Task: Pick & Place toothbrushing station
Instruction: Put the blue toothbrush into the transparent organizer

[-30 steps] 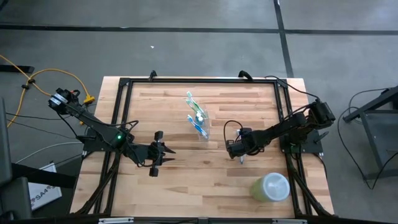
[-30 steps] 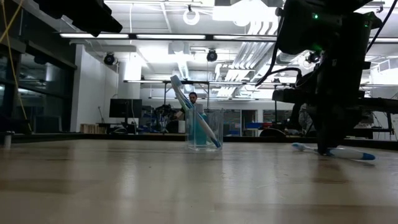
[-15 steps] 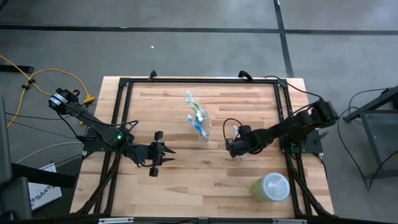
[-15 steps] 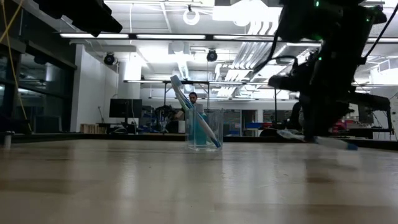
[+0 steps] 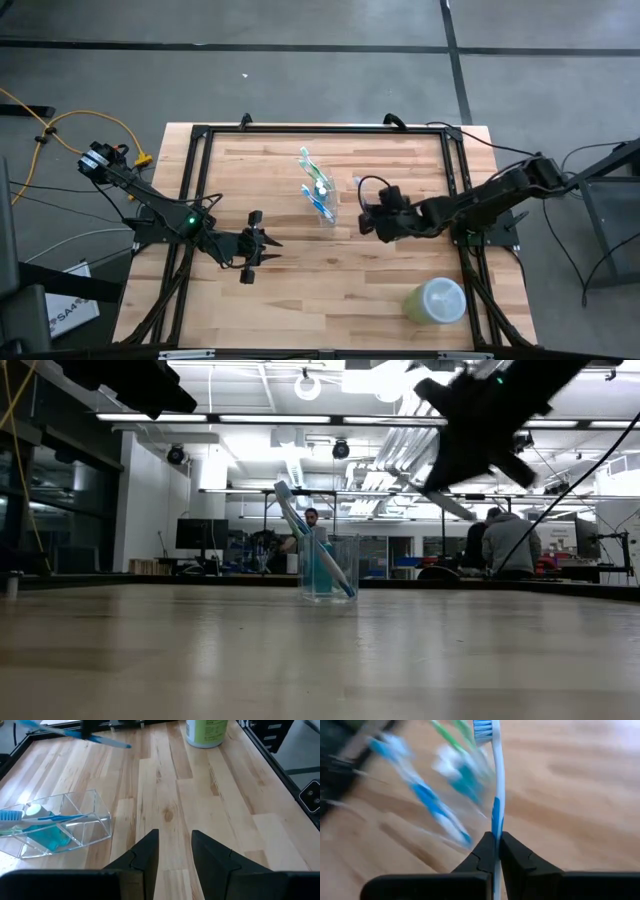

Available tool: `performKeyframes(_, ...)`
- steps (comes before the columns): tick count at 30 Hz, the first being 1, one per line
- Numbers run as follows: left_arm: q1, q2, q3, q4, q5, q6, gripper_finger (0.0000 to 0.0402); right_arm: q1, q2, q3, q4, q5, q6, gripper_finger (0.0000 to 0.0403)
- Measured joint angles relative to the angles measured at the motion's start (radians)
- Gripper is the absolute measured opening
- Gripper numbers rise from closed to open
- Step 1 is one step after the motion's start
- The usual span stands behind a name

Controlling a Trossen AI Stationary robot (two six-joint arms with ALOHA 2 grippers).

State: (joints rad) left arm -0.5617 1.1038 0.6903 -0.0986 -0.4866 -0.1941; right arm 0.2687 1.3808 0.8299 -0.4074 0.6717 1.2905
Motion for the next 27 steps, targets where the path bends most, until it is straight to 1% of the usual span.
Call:
performKeyframes(5, 0.000, 0.000, 0.000, 0.000, 0.000, 0.014, 0.0110, 0.000, 0.001, 0.000, 0.275, 0.102, -0.358, 0.0005)
performKeyframes(10, 0.000, 0.000, 0.000, 0.000, 0.000, 0.013, 0.0110, 0.000, 0.001, 0.001, 0.453, 0.185, -0.609, 0.0005)
performKeyframes(13, 0.000, 0.000, 0.000, 0.000, 0.000, 0.013, 0.0110, 0.000, 0.003, 0.001, 0.510, 0.223, -0.703, 0.0005)
performKeyframes(16, 0.000, 0.000, 0.000, 0.001, 0.000, 0.013, 0.0110, 0.000, 0.047, 0.001, 0.591, 0.268, -0.796, 0.0005)
performKeyframes(18, 0.000, 0.000, 0.000, 0.001, 0.000, 0.012, 0.0110, 0.000, 0.084, -0.001, 0.652, 0.278, -0.865, 0.0005)
performKeyframes(21, 0.000, 0.000, 0.000, 0.001, 0.000, 0.011, 0.0110, -0.006, 0.159, 0.001, 0.789, 0.297, -0.957, 0.0005)
performKeyframes(27, 0.000, 0.000, 0.000, 0.001, -0.001, 0.010, 0.0110, -0.010, 0.311, 0.000, 1.123, 0.321, -1.116, 0.0005)
